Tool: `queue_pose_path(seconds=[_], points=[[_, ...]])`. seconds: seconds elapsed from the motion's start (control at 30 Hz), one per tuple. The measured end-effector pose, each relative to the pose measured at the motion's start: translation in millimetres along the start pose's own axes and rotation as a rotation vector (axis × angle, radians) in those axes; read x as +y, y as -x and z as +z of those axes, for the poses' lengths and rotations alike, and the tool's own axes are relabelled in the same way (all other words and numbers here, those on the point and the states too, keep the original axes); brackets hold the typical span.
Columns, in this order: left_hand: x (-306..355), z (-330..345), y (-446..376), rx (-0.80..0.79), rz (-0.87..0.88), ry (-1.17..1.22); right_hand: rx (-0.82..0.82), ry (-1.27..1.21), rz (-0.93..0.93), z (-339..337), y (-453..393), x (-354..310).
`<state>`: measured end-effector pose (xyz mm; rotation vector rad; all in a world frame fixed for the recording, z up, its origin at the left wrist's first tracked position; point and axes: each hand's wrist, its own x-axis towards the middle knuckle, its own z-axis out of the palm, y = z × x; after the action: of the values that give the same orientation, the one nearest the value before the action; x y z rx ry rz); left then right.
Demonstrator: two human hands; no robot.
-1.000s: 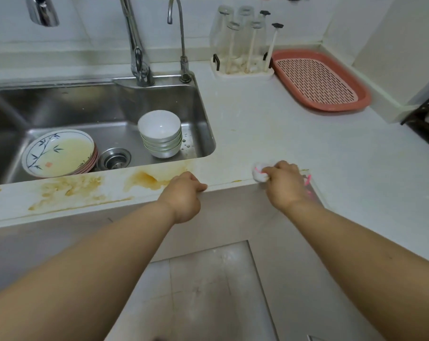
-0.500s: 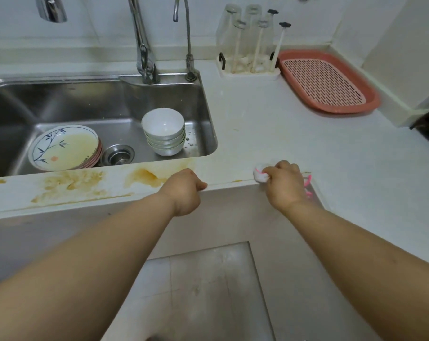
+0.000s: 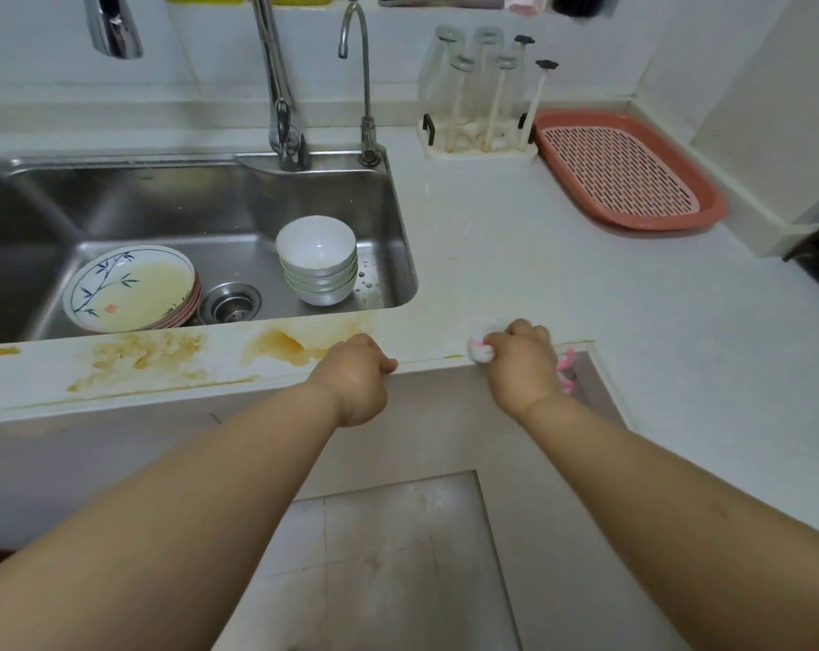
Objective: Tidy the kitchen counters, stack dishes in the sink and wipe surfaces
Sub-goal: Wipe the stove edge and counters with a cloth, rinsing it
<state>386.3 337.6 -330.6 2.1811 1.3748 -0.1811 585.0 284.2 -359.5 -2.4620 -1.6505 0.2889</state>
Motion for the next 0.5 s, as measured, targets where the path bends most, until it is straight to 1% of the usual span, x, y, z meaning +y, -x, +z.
queue_pose_path(seconds=[0.1, 0.17, 0.23, 0.33, 0.37, 0.43, 0.5], points=[[0, -1, -1, 0.006, -0.021, 0.023, -0.069, -0.054, -0.158, 14, 8, -52], [1, -2, -1, 0.008, -0.028, 0.021, -0.097, -0.019, -0.237, 12, 9, -54], [1, -2, -1, -0.004, -0.029, 0.01, -0.103, 0.032, -0.202, 2, 5, -26], [2, -2, 0, -0.007, -0.031, 0.017, -0.059, 0.058, -0.012, -15, -3, 32], [3, -2, 0, -0.006, -0.029, 0.018, -0.048, 0.055, 0.028, -16, -3, 39], [2, -1, -1, -0.004, -0.027, 0.015, -0.018, 0.003, 0.025, -10, -4, 26], [2, -2, -1, 0.006, -0.026, 0.012, -0.031, -0.058, -0.055, 4, -2, -12]])
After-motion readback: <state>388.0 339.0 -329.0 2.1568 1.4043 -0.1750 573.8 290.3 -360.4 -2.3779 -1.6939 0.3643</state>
